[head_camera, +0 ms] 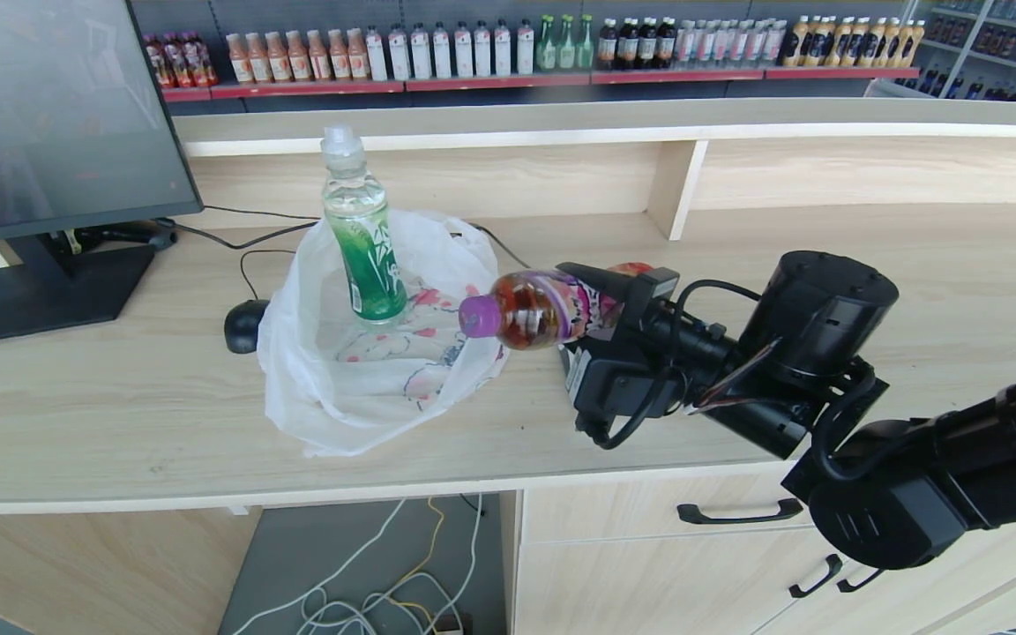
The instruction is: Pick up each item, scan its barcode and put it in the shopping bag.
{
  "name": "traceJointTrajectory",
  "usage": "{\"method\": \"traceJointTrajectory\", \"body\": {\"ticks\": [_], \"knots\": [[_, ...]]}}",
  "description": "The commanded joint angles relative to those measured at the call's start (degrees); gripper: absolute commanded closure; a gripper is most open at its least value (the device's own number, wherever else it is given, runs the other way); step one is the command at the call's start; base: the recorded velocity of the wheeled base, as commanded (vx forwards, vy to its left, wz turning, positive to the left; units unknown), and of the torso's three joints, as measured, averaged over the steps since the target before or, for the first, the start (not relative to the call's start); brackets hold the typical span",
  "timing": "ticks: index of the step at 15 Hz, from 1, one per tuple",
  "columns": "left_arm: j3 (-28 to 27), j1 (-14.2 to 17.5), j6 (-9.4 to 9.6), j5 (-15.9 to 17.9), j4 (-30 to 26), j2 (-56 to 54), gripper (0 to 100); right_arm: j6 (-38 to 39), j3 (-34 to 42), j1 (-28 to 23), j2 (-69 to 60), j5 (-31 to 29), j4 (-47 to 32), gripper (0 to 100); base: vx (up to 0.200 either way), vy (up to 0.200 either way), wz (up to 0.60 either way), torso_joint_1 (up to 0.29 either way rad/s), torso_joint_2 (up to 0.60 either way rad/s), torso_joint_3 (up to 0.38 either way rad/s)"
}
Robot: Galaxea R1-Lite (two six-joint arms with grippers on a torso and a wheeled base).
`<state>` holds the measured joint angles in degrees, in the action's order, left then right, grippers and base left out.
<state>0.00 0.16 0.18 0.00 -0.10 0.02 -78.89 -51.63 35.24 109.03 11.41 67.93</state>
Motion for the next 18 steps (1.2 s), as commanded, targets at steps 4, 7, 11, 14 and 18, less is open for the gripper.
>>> {"method": "traceJointTrajectory", "body": {"ticks": [4,7,11,14,18], "knots": [[0.00,0.02,-0.01,0.00,0.01,-0.02,0,0.05,-0.32,0.09,-0.22,0.02,0.01,100,0.000,0.000,0.00,0.000,0.00,0.000],[0.00,0.02,-0.01,0.00,0.01,-0.02,0,0.22,-0.49,0.09,-0.66,-0.07,0.01,100,0.000,0.000,0.00,0.000,0.00,0.000],[0.00,0.02,-0.01,0.00,0.01,-0.02,0,2.60,-0.67,0.70,-4.18,-2.36,0.28,100,0.000,0.000,0.00,0.000,0.00,0.000],[0.00,0.02,-0.01,0.09,0.01,-0.02,0,4.71,-1.46,1.32,-9.54,-7.28,0.37,100,0.000,0.000,0.00,0.000,0.00,0.000],[0.00,0.02,-0.01,0.00,0.01,-0.02,0,10.51,-0.76,1.23,-14.02,-11.32,0.37,100,0.000,0.000,0.00,0.000,0.00,0.000]]}}
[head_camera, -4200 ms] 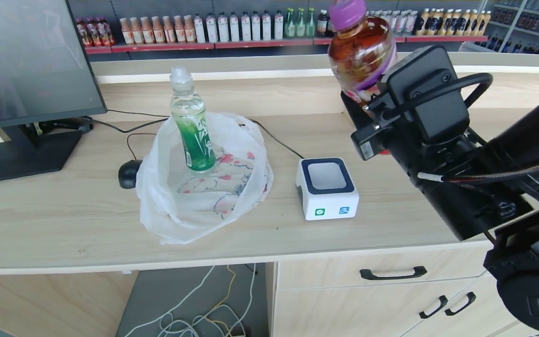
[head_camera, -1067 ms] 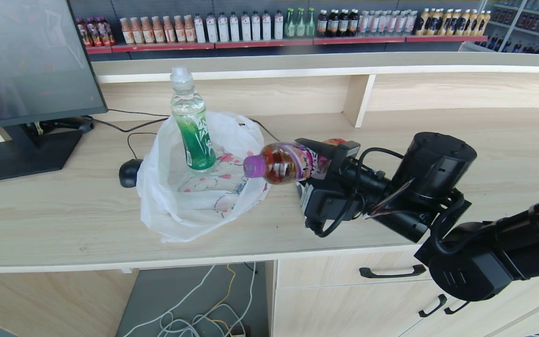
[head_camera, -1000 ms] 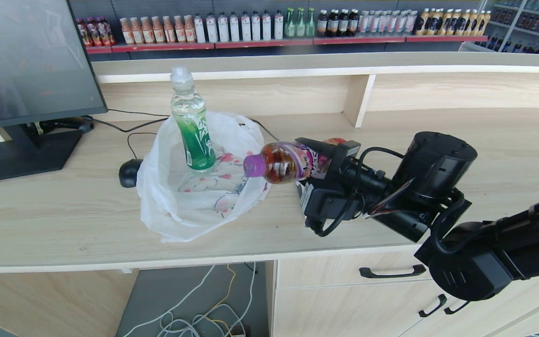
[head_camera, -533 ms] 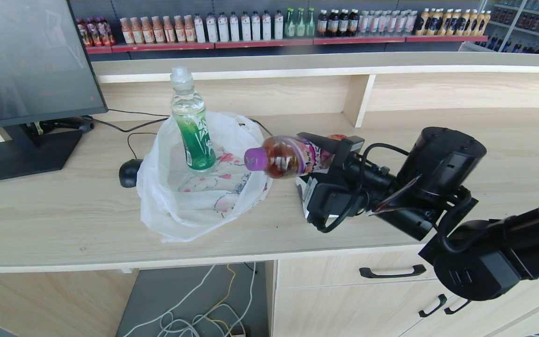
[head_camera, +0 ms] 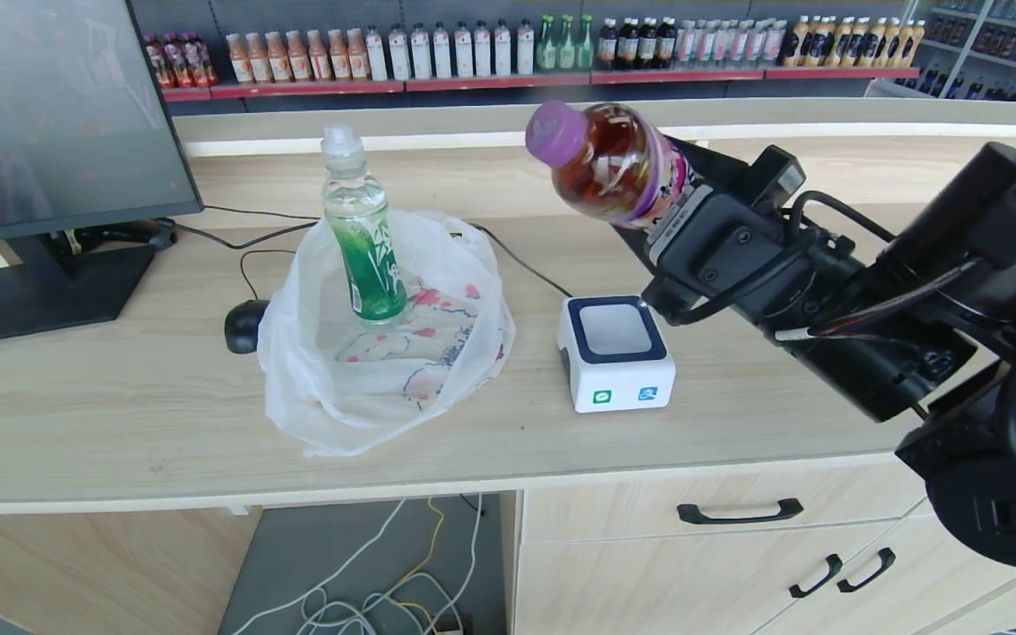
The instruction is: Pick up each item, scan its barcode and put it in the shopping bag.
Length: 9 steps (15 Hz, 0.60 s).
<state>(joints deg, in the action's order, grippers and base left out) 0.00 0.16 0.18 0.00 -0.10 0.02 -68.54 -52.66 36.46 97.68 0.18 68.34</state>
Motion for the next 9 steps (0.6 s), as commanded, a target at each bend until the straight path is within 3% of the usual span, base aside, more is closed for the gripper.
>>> {"method": "traceJointTrajectory", "body": {"ticks": [1,5,9], "knots": [[0.00,0.02,-0.01,0.00,0.01,-0.02,0,3.06,0.28,0.01,-3.38,-1.15,-0.05,100,0.000,0.000,0.00,0.000,0.00,0.000],[0.00,0.02,-0.01,0.00,0.01,-0.02,0,14.57,0.28,-0.43,-4.34,-3.61,3.55,100,0.000,0.000,0.00,0.000,0.00,0.000],[0.00,0.02,-0.01,0.09,0.01,-0.02,0,24.41,4.50,-4.47,-6.89,-3.43,5.14,100,0.000,0.000,0.00,0.000,0.00,0.000]]}}
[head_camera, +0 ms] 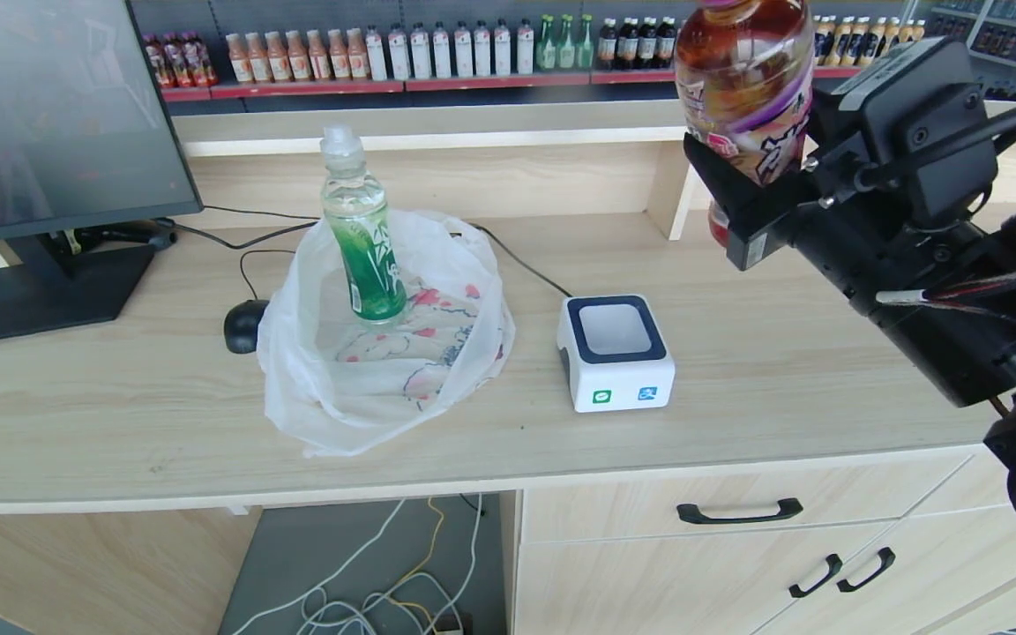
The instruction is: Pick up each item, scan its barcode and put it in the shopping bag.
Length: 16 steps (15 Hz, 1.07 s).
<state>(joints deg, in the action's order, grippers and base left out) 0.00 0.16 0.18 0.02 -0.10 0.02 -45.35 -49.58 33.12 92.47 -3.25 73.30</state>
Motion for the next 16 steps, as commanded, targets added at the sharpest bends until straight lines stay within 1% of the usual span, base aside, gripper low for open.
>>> {"method": "traceJointTrajectory", "body": {"ticks": [1,3,4,5,6,8,10,11,14,16], "knots": [[0.00,0.02,-0.01,-0.02,0.01,-0.02,0,4.74,2.03,-1.48,-1.76,-0.08,0.26,100,0.000,0.000,0.00,0.000,0.00,0.000],[0.00,-0.07,0.34,0.06,0.01,-0.02,0,14.85,2.29,-2.62,-1.94,-0.26,0.61,100,0.000,0.000,0.00,0.000,0.00,0.000],[0.00,-0.07,0.17,-0.02,0.01,-0.02,0,18.45,2.91,-4.91,-2.20,-1.67,1.49,100,0.000,0.000,0.00,0.000,0.00,0.000],[0.00,-0.07,0.17,0.06,0.01,-0.02,0,20.65,3.52,-5.96,-2.29,-2.81,2.28,100,0.000,0.000,0.00,0.000,0.00,0.000],[0.00,-0.07,0.17,0.06,0.01,-0.02,0,26.01,4.93,-7.28,-2.29,-4.13,3.16,100,0.000,0.000,0.00,0.000,0.00,0.000],[0.00,-0.07,0.17,-0.02,0.01,-0.02,0,28.65,6.60,-7.28,-1.94,-3.95,4.83,100,0.000,0.000,0.00,0.000,0.00,0.000],[0.00,-0.07,0.17,0.06,0.01,-0.02,0,30.67,6.86,-7.37,0.00,-4.04,8.35,100,0.000,0.000,0.00,0.000,0.00,0.000],[0.00,-0.07,0.08,-0.02,0.01,-0.02,0,31.11,6.86,-7.37,1.05,-4.04,10.72,100,0.000,0.000,0.00,0.000,0.00,0.000],[0.00,-0.07,0.17,0.06,0.01,-0.02,0,32.17,8.53,-7.02,3.42,-4.13,14.59,100,0.000,0.000,0.00,0.000,0.00,0.000],[0.00,-0.07,0.17,0.06,0.01,-0.02,0,35.68,9.41,-7.02,5.09,-4.04,16.61,100,0.000,0.000,0.00,0.000,0.00,0.000]]}}
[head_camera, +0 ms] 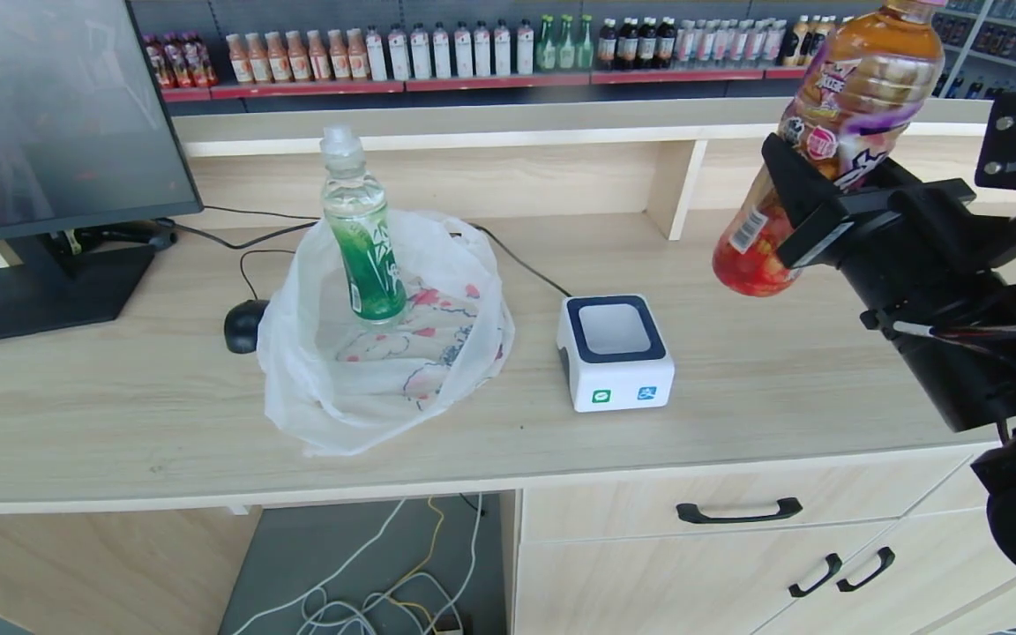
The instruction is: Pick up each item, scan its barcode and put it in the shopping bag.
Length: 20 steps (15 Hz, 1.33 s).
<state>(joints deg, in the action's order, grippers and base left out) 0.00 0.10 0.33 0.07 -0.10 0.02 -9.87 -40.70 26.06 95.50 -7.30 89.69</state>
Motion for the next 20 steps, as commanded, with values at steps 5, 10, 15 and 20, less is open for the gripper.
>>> {"method": "traceJointTrajectory", "body": {"ticks": [5,10,15,20], "knots": [[0.00,-0.01,0.02,0.01,0.01,-0.02,0,0.82,1.94,1.27,4.17,0.01,0.31,100,0.000,0.000,0.00,0.000,0.00,0.000],[0.00,0.08,-0.24,-0.07,0.01,-0.02,0,2.93,1.24,1.36,5.22,0.01,0.31,100,0.000,0.120,0.00,0.000,0.00,0.002],[0.00,0.08,-0.33,-0.07,0.01,-0.02,0,3.02,1.15,1.36,5.13,0.01,0.31,100,0.000,0.200,0.00,0.004,0.01,0.002],[0.00,0.08,-0.42,-0.07,0.01,-0.02,0,3.02,3.35,1.62,3.20,0.01,0.31,100,0.000,0.200,0.00,0.002,0.00,0.001]]}}
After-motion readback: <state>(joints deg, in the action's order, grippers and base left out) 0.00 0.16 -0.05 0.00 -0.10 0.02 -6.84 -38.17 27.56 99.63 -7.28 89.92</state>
